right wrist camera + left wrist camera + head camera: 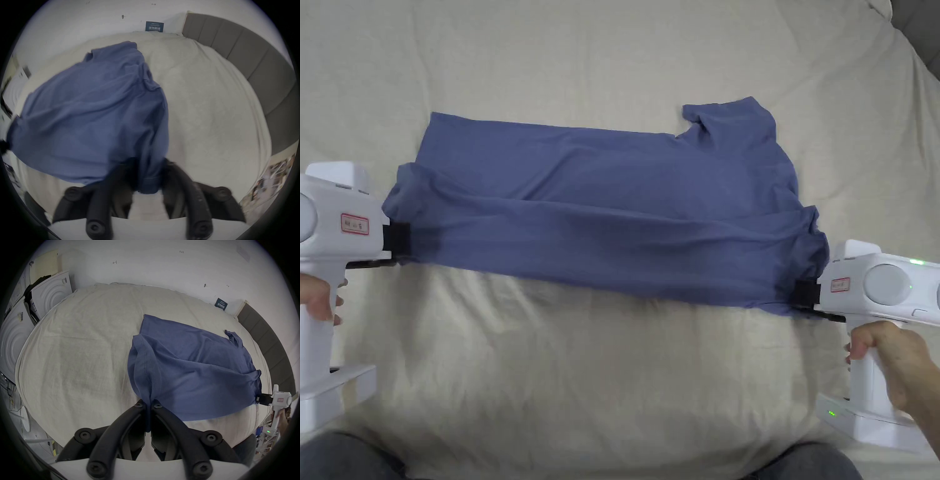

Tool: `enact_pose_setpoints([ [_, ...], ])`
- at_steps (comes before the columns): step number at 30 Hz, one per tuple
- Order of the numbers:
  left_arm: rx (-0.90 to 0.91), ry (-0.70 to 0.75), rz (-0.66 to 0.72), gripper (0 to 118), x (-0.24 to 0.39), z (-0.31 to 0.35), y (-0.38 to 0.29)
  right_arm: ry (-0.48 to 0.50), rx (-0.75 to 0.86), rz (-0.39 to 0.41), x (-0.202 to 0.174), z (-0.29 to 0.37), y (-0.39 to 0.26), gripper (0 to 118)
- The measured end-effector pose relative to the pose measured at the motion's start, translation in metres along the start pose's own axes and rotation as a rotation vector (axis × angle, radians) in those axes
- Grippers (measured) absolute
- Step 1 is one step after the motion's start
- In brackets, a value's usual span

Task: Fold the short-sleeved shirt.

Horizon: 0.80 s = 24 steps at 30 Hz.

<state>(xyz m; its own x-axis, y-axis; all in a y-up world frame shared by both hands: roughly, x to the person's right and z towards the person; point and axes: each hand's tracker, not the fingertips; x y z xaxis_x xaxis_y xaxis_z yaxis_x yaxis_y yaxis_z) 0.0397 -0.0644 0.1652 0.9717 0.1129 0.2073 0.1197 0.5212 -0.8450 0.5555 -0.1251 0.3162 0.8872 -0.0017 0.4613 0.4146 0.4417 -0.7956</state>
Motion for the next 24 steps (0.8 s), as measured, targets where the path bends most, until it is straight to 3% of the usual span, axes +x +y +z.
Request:
enact_pose_setpoints([
  [4, -0.013, 0.005, 0.078, 5, 0.002, 0.021, 0.003, 0.055, 0.009, -0.028, 0.010, 0.037, 0.013, 11],
  [7, 0.042, -0.067, 0.165, 5, -0.012, 0.049, 0.005, 0.126, 0.080, -0.085, 0.025, 0.082, 0.016, 11],
  [13, 0.068, -0.006, 0.130, 5, -0.035, 0.080, -0.047, 0.183, 0.110, -0.086, 0.038, 0.129, -0.043, 11],
  [15, 0.007, 0.023, 0.129, 5, -0.040, 0.069, -0.075, 0.175, 0.085, -0.090, 0.035, 0.121, -0.071, 11],
  [17, -0.067, 0.047, 0.124, 9, -0.041, 0.053, -0.100, 0.125, 0.055, -0.040, 0.032, 0.104, -0.095, 11],
  [18, -0.076, 0.059, 0.122, 19, -0.041, 0.045, -0.109, 0.120, 0.042, -0.040, 0.029, 0.099, -0.105, 12],
  [20, -0.071, 0.141, 0.096, 77, -0.040, 0.037, -0.121, 0.113, 0.029, -0.051, 0.027, 0.091, -0.119, 21],
  [21, -0.065, 0.163, 0.088, 99, -0.040, 0.035, -0.124, 0.101, 0.041, -0.055, 0.028, 0.090, -0.119, 39],
  [22, -0.049, 0.163, 0.090, 117, -0.039, 0.039, -0.123, 0.077, 0.058, -0.050, 0.028, 0.093, -0.119, 76],
  [23, -0.009, 0.151, 0.094, 118, -0.038, 0.047, -0.121, 0.050, 0.092, -0.030, 0.028, 0.099, -0.118, 98],
  [24, 0.050, 0.125, 0.091, 118, -0.037, 0.058, -0.116, 0.042, 0.135, -0.020, 0.030, 0.107, -0.114, 107],
])
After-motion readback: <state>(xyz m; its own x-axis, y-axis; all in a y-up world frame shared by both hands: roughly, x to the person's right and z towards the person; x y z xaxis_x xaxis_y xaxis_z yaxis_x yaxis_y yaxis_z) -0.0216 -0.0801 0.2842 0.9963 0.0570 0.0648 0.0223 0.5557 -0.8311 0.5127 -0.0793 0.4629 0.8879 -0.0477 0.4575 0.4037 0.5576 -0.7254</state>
